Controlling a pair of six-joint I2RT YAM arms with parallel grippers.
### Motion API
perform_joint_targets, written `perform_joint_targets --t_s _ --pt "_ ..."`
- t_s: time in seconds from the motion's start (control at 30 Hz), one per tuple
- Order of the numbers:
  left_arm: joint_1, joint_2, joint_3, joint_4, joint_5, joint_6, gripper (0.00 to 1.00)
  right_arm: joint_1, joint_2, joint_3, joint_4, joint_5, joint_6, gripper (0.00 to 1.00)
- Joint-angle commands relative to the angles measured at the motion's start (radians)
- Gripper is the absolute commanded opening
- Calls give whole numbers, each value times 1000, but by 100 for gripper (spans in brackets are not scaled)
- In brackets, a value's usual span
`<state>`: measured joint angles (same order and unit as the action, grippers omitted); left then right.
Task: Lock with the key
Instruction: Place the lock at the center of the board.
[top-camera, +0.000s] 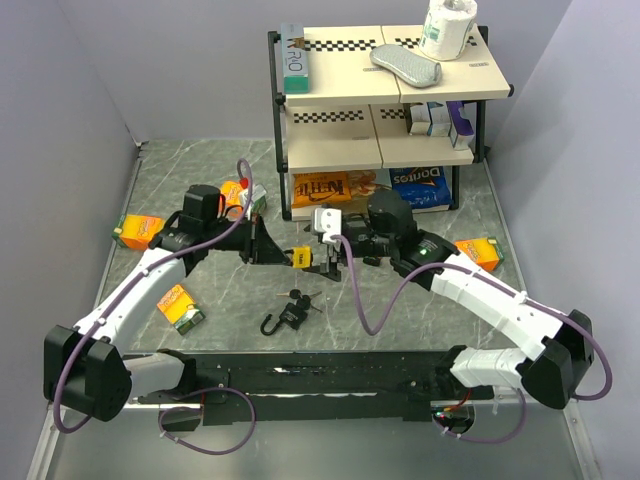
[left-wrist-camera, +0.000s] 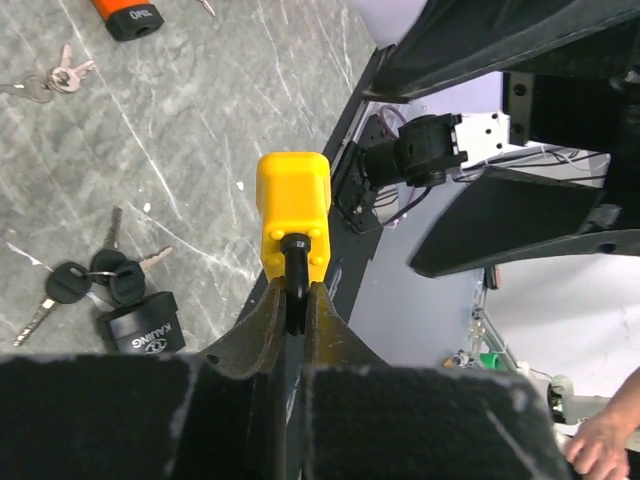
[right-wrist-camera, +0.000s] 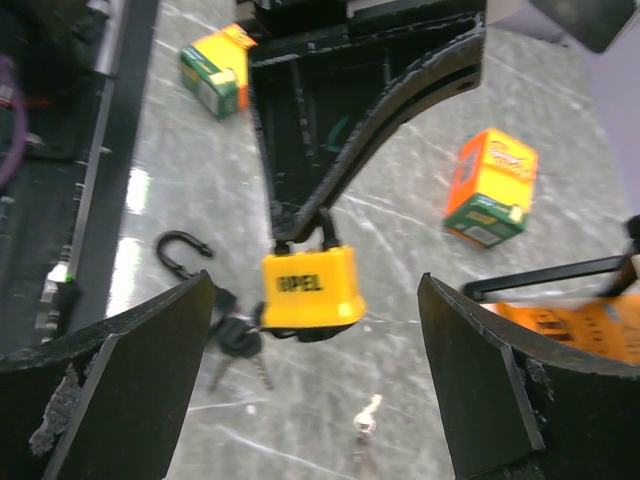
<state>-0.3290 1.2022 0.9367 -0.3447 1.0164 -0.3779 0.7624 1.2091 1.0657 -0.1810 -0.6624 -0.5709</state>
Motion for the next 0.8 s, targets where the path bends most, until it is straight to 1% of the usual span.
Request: perform_joint_targets --t_s 0.0,0.1,0.23,0.33,0.5,0.6,0.63,0.7,0.73,0.77 --pt "-7 -18 33 55 7 -61 1 34 29 42 14 69 -112 88" --pt "-8 -13 36 55 -1 -73 1 55 58 45 -15 86 -171 87" --pt "-7 -6 50 39 -15 -65 1 66 84 56 -61 76 -195 86" --pt "-7 -4 51 38 -24 -67 1 80 96 50 -58 89 -198 84" --pt "-8 -1 45 46 -24 -81 1 101 138 65 -45 151 -201 81" --pt "-8 -1 42 49 -21 -82 1 107 156 77 -32 176 -201 75" --pt "-8 -1 40 47 -22 -82 1 109 159 77 -31 182 -204 68" --pt "-8 -3 42 41 -21 -78 1 109 165 76 -23 193 -211 60" --pt "-8 -3 45 39 -22 -73 1 110 167 74 -25 207 -214 52" --pt "-7 -4 47 36 -24 -73 1 110 167 71 -29 210 -221 49"
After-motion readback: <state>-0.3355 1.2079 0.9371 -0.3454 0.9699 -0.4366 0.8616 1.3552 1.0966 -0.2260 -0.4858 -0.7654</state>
